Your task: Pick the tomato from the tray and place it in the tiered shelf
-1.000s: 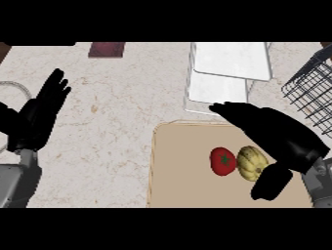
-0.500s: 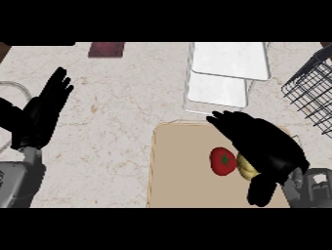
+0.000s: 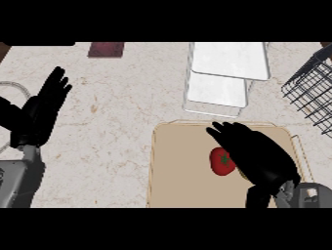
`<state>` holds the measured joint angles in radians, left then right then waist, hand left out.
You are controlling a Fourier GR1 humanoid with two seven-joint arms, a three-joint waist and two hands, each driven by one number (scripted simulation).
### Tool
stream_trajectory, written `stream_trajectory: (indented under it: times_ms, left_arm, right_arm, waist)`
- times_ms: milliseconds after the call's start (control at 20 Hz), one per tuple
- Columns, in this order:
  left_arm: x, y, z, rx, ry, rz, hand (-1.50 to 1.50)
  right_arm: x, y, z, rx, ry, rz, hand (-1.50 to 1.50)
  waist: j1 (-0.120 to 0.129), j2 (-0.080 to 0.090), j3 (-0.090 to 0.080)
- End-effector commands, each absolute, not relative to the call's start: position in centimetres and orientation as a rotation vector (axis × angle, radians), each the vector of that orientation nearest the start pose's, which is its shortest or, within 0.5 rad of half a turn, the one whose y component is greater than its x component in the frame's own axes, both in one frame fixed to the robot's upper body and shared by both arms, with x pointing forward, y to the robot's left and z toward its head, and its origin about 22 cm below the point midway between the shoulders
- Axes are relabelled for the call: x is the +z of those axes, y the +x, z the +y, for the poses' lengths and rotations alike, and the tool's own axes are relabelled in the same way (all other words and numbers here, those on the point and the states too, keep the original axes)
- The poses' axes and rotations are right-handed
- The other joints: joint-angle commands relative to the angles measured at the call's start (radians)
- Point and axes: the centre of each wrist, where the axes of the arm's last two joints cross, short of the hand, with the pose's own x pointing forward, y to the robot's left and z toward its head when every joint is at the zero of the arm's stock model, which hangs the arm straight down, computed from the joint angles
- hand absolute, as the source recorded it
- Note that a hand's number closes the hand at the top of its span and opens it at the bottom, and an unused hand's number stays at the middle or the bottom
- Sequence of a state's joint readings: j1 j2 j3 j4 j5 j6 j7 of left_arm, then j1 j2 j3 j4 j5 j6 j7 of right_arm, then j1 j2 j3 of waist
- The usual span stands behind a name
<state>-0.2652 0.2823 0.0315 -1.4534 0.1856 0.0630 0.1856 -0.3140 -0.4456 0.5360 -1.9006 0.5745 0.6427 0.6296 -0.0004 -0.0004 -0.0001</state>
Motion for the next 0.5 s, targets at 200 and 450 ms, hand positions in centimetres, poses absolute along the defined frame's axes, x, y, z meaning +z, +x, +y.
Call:
stream_trajectory:
  times_ms: [200,450]
  left_arm:
    - [6.2,30.0,27.5,-0.046,0.075,-1.506,0.0]
    - [7.3,30.5,27.7,-0.046,0.098,-1.527,0.0]
  right_arm:
    - [10.5,24.0,-16.9,1.561,-0.588,-1.116,-1.5]
    - [9.6,28.1,-16.6,1.544,-0.573,-1.117,-1.5]
  waist:
    - [0.0,0.0,0.0]
    - [0.004,0.001,0.0]
